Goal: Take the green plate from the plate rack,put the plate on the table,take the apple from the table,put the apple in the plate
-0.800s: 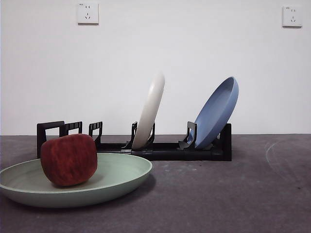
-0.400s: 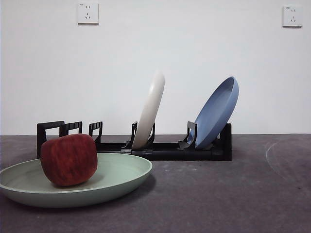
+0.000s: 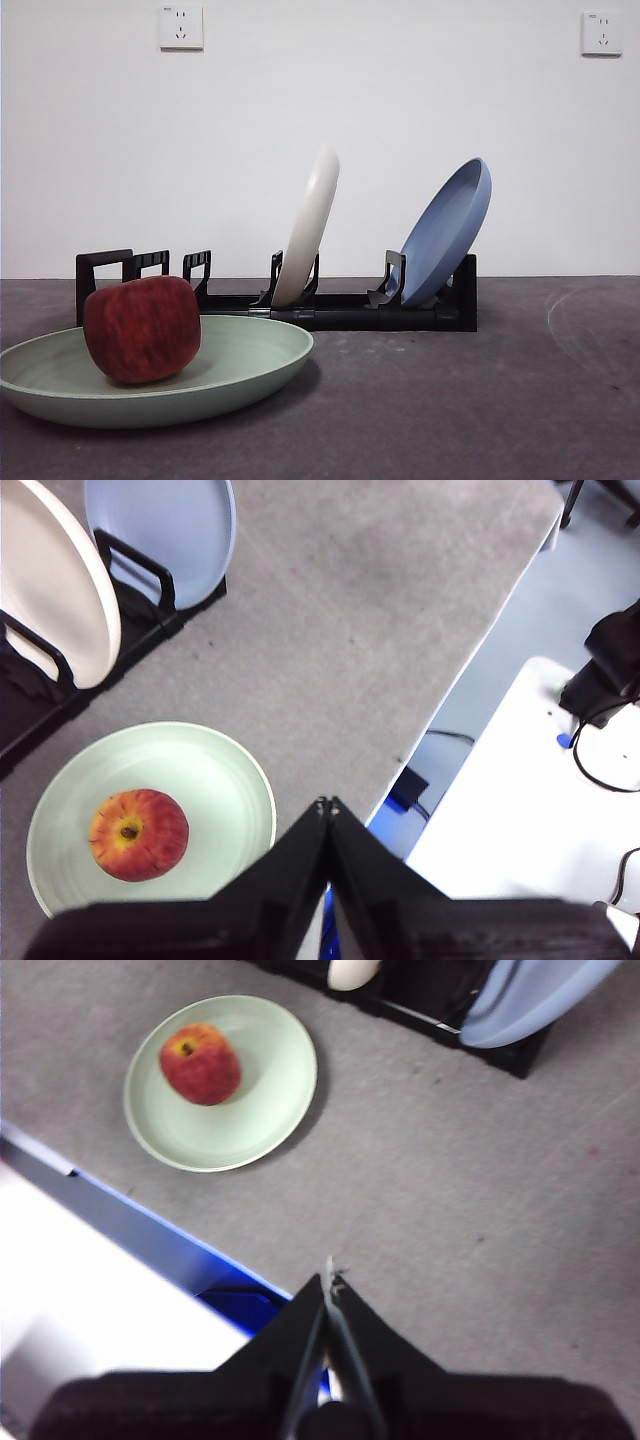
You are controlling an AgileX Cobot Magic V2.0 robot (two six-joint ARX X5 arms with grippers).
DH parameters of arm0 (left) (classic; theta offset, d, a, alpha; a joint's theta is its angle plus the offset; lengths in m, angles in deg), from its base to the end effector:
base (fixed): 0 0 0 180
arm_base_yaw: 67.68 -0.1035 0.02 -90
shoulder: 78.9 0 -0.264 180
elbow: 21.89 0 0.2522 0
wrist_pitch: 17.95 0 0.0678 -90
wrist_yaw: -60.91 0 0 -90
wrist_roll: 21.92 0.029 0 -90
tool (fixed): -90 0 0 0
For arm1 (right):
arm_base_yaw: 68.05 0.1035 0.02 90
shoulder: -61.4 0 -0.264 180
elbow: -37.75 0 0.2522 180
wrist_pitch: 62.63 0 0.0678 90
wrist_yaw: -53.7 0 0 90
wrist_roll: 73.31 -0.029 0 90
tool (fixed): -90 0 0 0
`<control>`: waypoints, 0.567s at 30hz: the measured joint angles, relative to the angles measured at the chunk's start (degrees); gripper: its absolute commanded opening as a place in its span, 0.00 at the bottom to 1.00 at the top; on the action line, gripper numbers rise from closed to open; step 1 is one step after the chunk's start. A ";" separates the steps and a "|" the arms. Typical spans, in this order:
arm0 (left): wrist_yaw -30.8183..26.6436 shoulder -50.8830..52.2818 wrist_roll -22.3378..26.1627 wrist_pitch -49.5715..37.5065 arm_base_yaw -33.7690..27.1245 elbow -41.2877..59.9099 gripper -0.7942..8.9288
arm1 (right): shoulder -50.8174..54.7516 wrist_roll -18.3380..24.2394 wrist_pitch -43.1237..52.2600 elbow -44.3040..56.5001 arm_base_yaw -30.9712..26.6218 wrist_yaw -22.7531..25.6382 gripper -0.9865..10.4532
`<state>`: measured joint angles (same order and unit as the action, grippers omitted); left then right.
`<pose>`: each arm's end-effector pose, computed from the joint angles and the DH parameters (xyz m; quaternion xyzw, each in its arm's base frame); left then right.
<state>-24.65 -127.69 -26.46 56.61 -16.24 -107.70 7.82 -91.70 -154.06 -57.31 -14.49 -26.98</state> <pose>0.0756 -0.0985 0.3950 0.0951 0.3124 -0.4316 0.8409 0.0716 0.0891 0.4092 -0.0832 0.4102 0.2794 0.8642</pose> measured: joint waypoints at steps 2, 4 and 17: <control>-0.04 -0.85 -0.02 -0.02 -0.24 0.00 0.08 | 0.02 -0.04 0.00 0.00 0.00 1.90 0.09; -0.22 -0.37 -0.02 -0.04 -1.90 0.00 0.08 | 0.02 -0.04 0.00 0.00 0.00 3.85 0.09; 8.33 20.52 -5.20 -34.51 -34.95 20.20 0.08 | 0.07 -0.07 0.00 0.00 0.00 9.92 0.09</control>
<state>-16.32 -107.17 -31.66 22.10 -51.19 -87.50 7.88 -91.77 -154.06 -57.31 -14.49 -17.05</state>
